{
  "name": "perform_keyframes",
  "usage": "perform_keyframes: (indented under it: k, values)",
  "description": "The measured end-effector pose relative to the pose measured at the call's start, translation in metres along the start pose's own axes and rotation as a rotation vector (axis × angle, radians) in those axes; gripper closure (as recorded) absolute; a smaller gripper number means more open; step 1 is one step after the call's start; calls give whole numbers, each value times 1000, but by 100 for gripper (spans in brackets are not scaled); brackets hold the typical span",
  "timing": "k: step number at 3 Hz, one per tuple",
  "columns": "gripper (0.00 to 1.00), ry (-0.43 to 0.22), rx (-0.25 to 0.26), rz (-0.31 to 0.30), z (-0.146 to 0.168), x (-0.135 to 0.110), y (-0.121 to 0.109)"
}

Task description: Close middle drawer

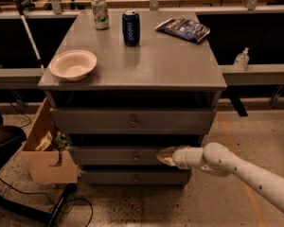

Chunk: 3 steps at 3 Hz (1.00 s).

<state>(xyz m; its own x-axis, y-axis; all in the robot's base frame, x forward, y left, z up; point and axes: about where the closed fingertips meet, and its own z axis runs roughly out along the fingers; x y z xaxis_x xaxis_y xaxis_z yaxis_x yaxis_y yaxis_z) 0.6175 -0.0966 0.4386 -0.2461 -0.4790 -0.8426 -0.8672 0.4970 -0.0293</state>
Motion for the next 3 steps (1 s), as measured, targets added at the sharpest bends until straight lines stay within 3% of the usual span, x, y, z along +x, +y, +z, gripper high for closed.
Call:
perform_keyframes:
  k: [1,2,3]
  values:
    - [100,0,1,1,0,1,0]
    - [100,-25,-67,39,-45,37,27]
    - [100,-25,-67,39,-45,37,27]
